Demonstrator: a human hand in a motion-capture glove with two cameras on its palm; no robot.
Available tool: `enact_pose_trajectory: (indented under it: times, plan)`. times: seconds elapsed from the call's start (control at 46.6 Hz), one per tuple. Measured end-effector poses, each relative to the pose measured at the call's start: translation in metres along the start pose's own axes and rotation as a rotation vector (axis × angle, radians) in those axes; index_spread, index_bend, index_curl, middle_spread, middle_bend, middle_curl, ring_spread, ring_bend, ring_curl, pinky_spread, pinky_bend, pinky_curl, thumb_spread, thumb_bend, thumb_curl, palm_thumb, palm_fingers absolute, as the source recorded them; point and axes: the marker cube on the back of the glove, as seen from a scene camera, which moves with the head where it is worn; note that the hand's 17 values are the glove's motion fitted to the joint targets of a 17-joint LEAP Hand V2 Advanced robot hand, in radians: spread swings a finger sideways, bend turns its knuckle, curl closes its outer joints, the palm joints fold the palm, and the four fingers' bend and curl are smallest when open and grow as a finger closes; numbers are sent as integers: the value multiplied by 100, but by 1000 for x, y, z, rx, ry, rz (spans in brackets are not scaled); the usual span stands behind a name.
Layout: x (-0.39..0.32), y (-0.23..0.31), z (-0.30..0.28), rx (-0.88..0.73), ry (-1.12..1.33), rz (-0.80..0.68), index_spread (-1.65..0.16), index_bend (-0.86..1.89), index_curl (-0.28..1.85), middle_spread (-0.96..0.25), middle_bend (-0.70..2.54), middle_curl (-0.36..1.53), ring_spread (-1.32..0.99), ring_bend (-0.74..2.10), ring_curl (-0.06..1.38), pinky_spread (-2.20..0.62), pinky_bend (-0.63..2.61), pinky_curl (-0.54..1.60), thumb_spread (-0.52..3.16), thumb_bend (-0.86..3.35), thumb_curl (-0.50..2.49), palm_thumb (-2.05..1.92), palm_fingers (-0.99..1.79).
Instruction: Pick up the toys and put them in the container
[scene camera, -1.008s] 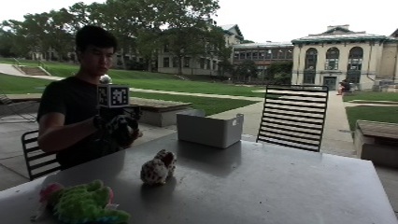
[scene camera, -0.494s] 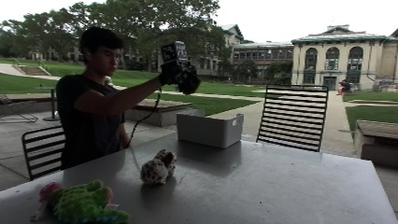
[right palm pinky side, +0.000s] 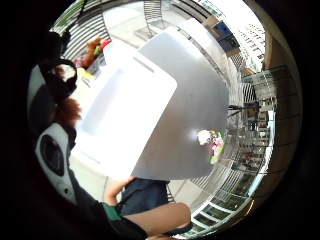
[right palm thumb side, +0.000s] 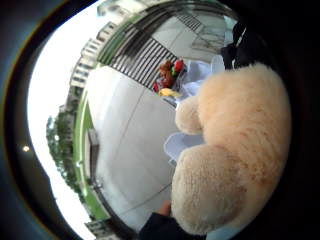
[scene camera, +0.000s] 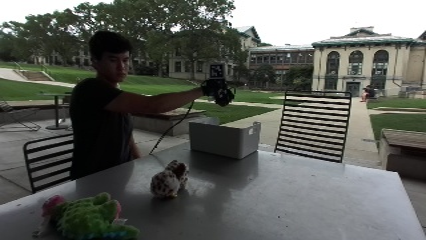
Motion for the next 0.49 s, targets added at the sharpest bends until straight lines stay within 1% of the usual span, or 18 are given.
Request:
enact_pose_trajectory:
  times: [0.064, 0.107, 0.172, 0.193, 0.236, 0.257, 0.279, 0.3, 0.322, 0.365, 0.408, 0.494]
  plan:
    - [-9, -1, 11, -38, -1, -22, -37, 12, 80, -37, 22, 39, -47, 99, 37, -47, 108, 38, 95, 12, 77, 72, 84]
    - [-8, -1, 18, -96, 37, -27, -37, 12, 80, -37, 21, 40, -47, 99, 38, -47, 109, 38, 95, 12, 77, 73, 84]
    - [-8, -2, 28, -181, 116, -35, -37, 8, 79, -32, 15, 39, -46, 100, 38, -46, 113, 39, 101, 8, 75, 66, 77]
    - [-12, -3, 29, -193, 118, -20, -37, 3, 75, -26, 7, 36, -43, 101, 39, -45, 120, 41, 107, 6, 71, 61, 68]
    - [-11, -3, 28, -190, 70, -7, -37, -1, 72, -21, 8, 35, -39, 102, 40, -44, 129, 44, 111, 1, 67, 54, 54]
    - [-5, -1, 25, -179, 31, -20, -36, -19, 65, -15, 7, 34, -34, 95, 38, -41, 141, 48, 110, -8, 63, 41, 19]
    - [2, 1, 21, -165, -8, -37, -35, -15, 66, -12, 12, 36, -31, 96, 41, -40, 148, 51, 110, -8, 61, 37, 11]
    - [9, 3, 16, -150, -44, -52, -34, -11, 64, -10, 13, 36, -26, 87, 39, -34, 149, 51, 107, -15, 57, 24, -13]
    - [15, 5, 10, -136, -80, -65, -34, -8, 62, -7, 15, 36, -23, 83, 38, -31, 151, 52, 105, -15, 55, 18, -18]
    - [32, 12, -2, -110, -137, -83, -35, -6, 54, -4, 17, 35, -19, 78, 34, -26, 151, 50, 104, -13, 52, 10, -19]
    - [58, 20, -12, -90, -134, -78, -34, -3, 49, -2, 17, 34, -15, 75, 31, -21, 150, 48, 102, -10, 50, 5, -20]
    - [115, 37, -25, -55, -34, 49, -33, -1, 41, 2, 20, 35, -9, 70, 28, -13, 148, 45, 100, -8, 46, -3, -22]
